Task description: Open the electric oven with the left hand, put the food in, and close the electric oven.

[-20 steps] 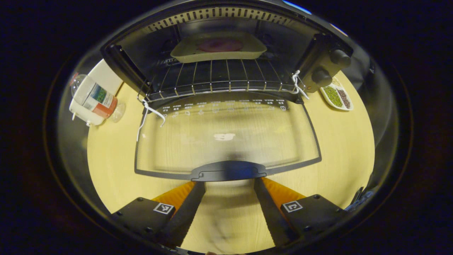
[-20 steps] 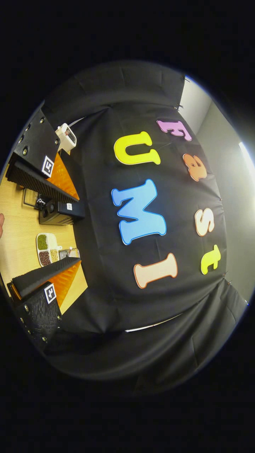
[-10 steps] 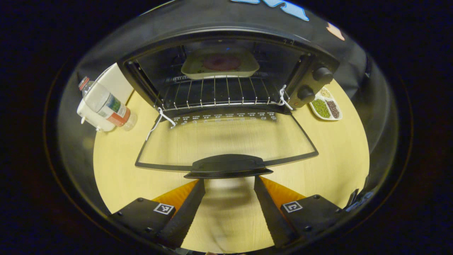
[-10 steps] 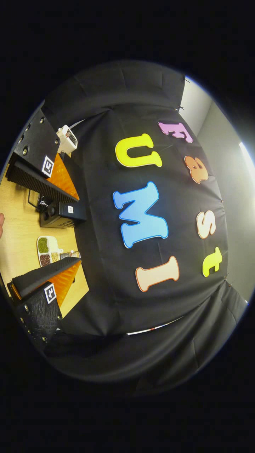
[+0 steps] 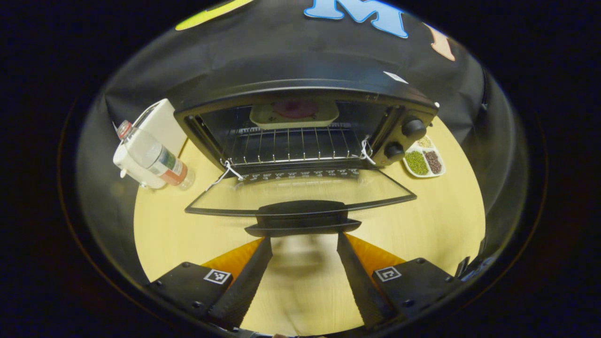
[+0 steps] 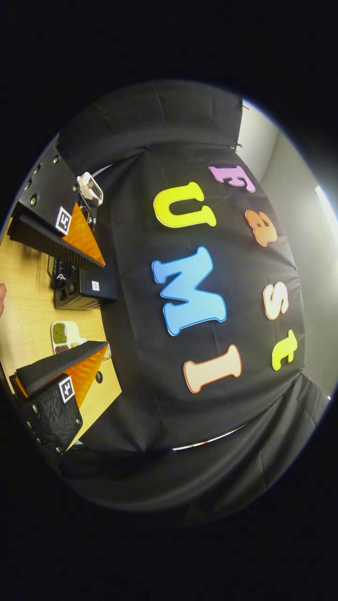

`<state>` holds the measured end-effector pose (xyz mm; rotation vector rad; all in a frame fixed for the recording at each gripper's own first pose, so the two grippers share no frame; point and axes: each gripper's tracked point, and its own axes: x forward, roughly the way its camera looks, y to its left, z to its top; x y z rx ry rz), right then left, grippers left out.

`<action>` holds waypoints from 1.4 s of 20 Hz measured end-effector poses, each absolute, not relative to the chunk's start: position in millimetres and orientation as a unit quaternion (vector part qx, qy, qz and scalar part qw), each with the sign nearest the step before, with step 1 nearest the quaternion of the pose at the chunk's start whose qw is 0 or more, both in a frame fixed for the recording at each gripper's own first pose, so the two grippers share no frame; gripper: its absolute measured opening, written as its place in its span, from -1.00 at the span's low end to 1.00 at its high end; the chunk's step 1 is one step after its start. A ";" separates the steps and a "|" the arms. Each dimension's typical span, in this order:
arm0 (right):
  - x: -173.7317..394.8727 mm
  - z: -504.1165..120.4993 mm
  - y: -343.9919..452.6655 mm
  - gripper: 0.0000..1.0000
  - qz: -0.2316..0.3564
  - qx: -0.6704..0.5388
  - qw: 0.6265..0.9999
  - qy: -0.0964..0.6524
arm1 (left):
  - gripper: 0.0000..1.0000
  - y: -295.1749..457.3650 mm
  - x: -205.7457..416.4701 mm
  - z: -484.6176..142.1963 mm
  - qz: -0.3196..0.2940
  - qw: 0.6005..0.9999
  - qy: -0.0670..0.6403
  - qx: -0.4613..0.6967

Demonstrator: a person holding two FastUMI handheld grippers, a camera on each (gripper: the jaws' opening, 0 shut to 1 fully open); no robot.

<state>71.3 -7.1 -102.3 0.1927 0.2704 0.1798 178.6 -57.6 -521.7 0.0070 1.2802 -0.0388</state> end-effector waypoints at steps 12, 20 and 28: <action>73.9 -108.2 -16.8 0.87 0.085 0.098 0.981 0.144 | 0.84 -56.7 195.8 -499.2 -0.013 0.820 0.572 0.009; 77.5 -107.3 -17.5 0.87 0.089 0.066 0.984 0.140 | 0.97 -58.3 220.5 -485.7 -0.013 0.838 0.546 0.005; 83.6 -97.2 -22.3 0.87 0.093 0.040 0.988 0.119 | 0.89 -75.1 251.9 -399.0 -0.006 0.913 0.408 -0.017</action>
